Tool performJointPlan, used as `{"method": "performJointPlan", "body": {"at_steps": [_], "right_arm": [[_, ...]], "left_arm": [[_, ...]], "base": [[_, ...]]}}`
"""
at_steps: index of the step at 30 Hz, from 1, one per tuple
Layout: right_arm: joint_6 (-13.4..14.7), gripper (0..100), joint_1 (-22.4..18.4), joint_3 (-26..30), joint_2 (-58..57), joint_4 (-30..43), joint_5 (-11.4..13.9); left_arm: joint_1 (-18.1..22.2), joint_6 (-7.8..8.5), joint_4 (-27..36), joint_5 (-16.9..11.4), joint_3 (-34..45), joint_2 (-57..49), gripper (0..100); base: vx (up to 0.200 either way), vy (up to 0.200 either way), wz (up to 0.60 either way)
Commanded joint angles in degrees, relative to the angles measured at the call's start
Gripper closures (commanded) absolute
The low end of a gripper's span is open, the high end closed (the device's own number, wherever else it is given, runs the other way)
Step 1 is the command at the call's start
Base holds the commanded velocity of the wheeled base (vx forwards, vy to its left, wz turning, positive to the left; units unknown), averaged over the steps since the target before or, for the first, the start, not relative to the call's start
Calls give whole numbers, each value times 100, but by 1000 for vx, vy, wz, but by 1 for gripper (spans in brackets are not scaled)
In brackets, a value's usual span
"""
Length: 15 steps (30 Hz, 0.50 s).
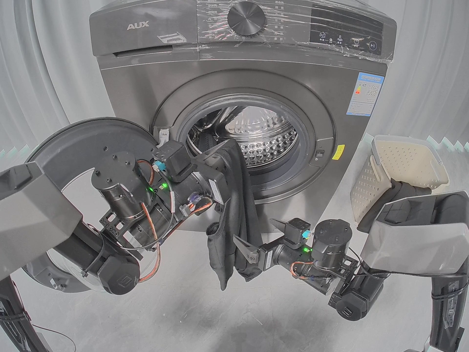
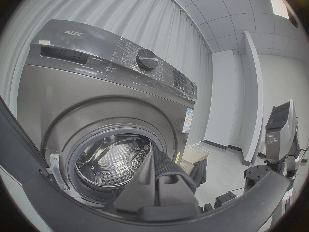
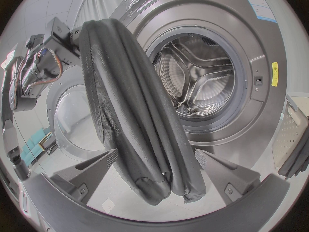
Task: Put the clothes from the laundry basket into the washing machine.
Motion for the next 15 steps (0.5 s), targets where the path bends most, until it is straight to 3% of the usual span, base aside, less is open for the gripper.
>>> {"method": "performJointPlan", "body": {"at_steps": [1, 15], "right_arm": [[-92, 0, -12, -314, 261, -3, 20], [-172, 0, -152, -1571, 999, 357, 90]], "left_arm": [[0, 5, 1, 68, -100, 15, 100], [-44, 5, 9, 77, -223, -29, 100]], "base": [[0, 0, 0], [0, 0, 0]]}}
